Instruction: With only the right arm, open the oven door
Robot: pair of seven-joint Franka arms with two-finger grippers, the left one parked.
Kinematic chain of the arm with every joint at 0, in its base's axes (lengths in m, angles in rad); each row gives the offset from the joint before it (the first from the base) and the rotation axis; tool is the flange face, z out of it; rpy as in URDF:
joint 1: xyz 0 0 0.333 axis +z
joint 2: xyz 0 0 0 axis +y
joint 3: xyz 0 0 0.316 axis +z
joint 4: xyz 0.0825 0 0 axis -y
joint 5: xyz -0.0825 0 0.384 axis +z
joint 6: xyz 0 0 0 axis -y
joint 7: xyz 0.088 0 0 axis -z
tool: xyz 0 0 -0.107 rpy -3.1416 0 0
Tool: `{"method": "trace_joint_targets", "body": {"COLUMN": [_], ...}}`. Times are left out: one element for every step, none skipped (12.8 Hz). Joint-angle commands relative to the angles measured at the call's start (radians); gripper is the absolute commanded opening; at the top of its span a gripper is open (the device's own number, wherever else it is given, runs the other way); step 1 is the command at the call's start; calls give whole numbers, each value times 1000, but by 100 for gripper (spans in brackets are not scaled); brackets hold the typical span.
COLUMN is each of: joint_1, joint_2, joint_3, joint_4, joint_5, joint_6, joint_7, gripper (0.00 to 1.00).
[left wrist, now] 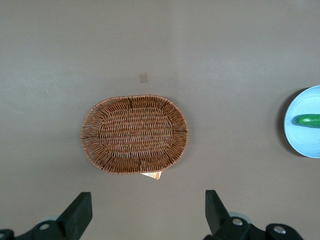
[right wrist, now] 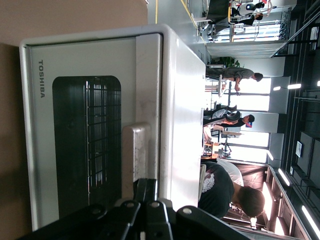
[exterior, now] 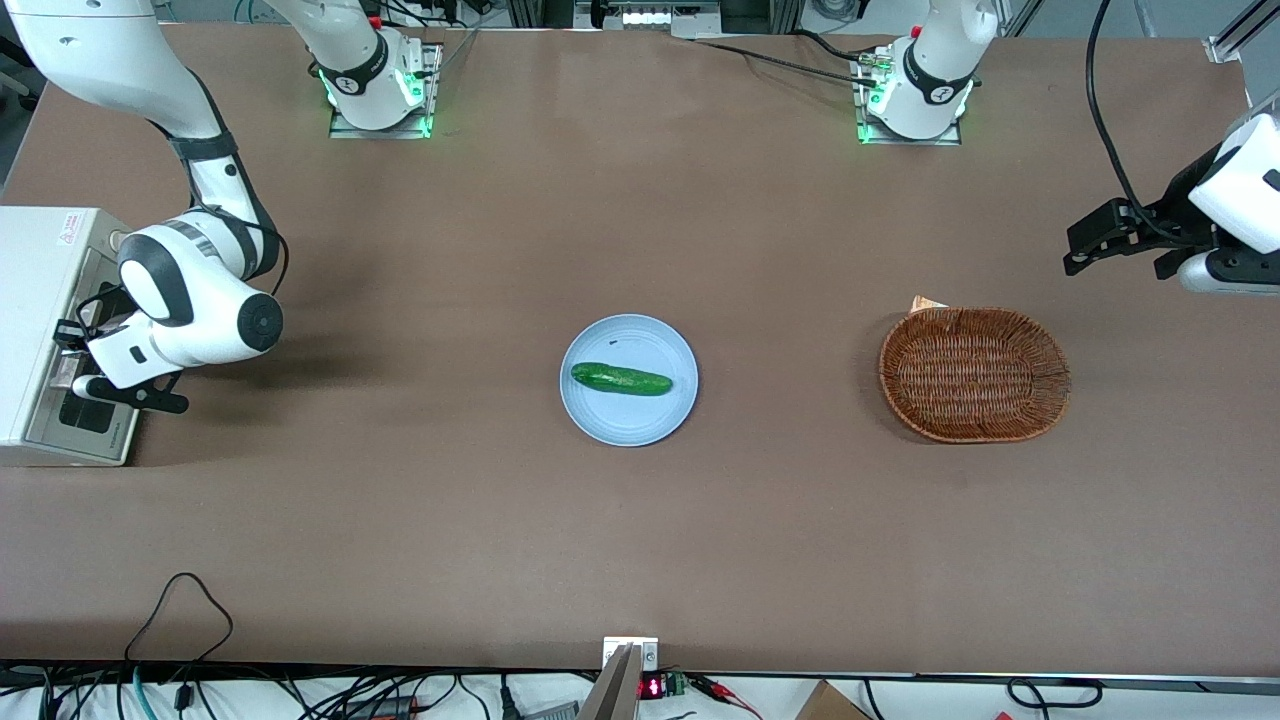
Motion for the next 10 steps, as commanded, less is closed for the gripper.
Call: {"method": "trace_joint_targets", "body": {"joint_1": [-8, -7, -4, 1, 4, 11, 13, 12, 13, 12], "joint_2": [-4, -4, -6, -6, -6, -6, -6, -6, -4, -6], "joint_3": [11, 15, 18, 19, 19, 19, 21, 22, 30, 37], "joint_4": [-24, -21, -18, -10, 0, 2, 2, 5, 14, 19], "joint_5": [-9, -6, 8, 44, 84, 103, 114, 140, 178, 204], "joint_6": [5, 5, 2, 2, 5, 5, 10, 13, 14, 14], "joint_7": [15, -3, -38, -52, -58, -63, -66, -80, -89, -92], "gripper": [1, 1, 1, 1, 1, 1, 1, 1, 1, 1]}}
